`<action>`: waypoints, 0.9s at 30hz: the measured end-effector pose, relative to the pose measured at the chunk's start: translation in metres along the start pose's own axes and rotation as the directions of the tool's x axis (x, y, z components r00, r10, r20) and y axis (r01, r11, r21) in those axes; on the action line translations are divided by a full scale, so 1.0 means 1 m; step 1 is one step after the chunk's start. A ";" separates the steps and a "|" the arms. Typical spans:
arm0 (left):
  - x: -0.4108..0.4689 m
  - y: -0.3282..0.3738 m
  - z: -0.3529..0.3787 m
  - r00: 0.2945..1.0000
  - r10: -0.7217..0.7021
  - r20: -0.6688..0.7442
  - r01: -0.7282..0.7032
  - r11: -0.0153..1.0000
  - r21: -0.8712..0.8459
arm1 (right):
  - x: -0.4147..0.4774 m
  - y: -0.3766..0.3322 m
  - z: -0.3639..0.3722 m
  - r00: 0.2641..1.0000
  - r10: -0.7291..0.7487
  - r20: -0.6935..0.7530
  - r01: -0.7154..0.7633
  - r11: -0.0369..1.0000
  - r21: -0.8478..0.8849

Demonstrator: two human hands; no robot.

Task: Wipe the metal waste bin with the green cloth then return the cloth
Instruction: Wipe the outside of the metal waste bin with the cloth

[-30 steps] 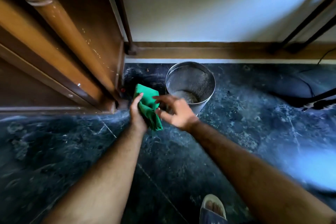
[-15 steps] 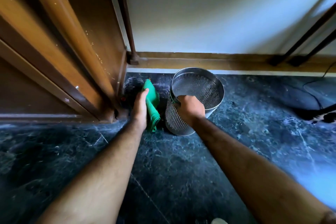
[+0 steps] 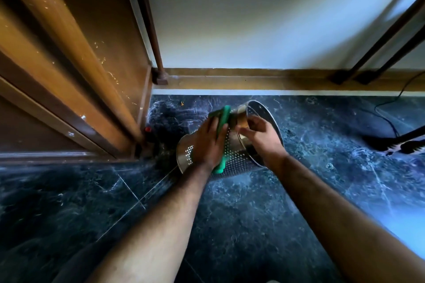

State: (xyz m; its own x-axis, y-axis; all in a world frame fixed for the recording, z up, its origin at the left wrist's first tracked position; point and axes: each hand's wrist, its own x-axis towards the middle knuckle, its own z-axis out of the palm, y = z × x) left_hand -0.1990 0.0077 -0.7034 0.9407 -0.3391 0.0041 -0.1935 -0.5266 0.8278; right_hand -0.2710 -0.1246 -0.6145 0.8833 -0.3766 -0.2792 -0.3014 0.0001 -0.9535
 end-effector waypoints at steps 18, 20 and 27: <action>0.017 0.063 0.008 0.972 0.234 -0.024 -0.234 0.972 -0.009 | -0.014 0.022 -0.042 0.952 0.029 0.306 -0.051 0.997 0.065; -0.010 0.034 0.012 0.967 0.253 -0.036 -0.249 0.965 0.082 | -0.015 0.023 -0.048 0.971 0.063 0.229 -0.074 0.996 0.042; -0.033 -0.052 0.002 0.992 -0.103 0.075 0.082 0.969 0.234 | -0.004 0.038 -0.049 0.950 0.160 -0.268 -0.151 0.987 0.054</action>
State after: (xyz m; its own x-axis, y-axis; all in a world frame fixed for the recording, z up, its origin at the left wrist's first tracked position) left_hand -0.2202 0.0441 -0.7475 0.9320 -0.3411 -0.1230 -0.1752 -0.7206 0.6708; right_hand -0.3041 -0.1686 -0.6438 0.6944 -0.6061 -0.3878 -0.4118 0.1072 -0.9050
